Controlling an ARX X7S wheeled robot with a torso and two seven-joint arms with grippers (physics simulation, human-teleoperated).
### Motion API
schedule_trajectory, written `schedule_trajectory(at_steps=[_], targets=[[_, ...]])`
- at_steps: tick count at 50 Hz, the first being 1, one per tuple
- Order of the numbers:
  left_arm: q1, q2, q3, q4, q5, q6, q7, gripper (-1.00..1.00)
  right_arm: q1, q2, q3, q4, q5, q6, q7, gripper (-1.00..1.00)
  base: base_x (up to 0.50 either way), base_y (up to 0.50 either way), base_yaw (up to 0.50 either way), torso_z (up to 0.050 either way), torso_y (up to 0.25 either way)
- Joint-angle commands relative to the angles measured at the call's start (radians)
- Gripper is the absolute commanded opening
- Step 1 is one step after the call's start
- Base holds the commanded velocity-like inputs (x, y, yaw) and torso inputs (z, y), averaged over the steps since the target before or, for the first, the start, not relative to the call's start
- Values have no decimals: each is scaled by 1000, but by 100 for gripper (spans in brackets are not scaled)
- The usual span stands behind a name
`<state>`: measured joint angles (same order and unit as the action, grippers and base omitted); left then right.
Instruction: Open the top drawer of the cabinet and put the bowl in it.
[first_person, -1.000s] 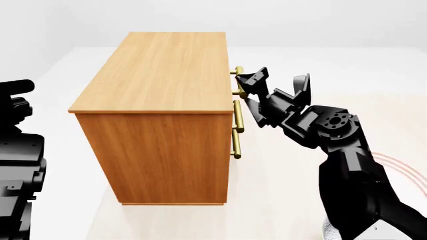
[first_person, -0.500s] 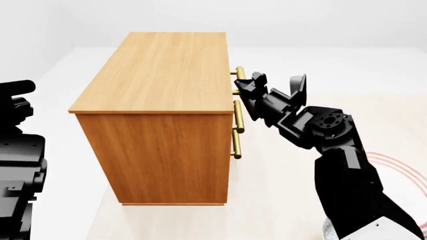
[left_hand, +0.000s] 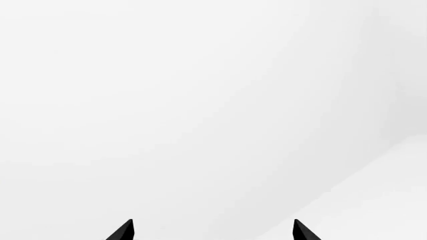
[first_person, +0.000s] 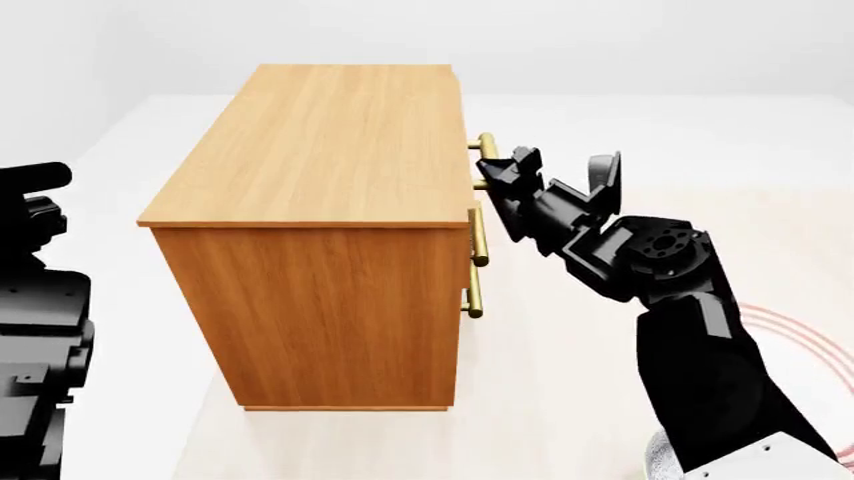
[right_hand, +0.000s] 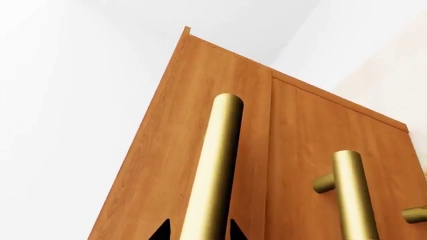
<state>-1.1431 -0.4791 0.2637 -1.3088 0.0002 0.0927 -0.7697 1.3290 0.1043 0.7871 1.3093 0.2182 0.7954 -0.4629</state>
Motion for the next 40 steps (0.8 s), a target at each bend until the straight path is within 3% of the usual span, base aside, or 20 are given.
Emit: schedule_trajectory(at_steps=[1, 8, 20, 40], targets=[[0, 0, 1, 0, 0, 2, -2, 100, 10, 43, -18, -5, -72, -34, 7, -100, 0, 0, 0, 0, 0], [1, 1, 1, 0, 0, 2, -3, 100, 6, 64, -17, -25, -78, -29, 7, -100, 4, 0, 0, 0, 0], [-5, 1, 4, 0, 0, 0, -2, 100, -43, 47, -18, -238, -67, 97, 11, -100, 1, 0, 0, 0, 0], [-17, 7, 14, 0, 1, -8, -3, 100, -66, 82, -5, -325, -53, 148, 20, -100, 0, 0, 0, 0, 0]])
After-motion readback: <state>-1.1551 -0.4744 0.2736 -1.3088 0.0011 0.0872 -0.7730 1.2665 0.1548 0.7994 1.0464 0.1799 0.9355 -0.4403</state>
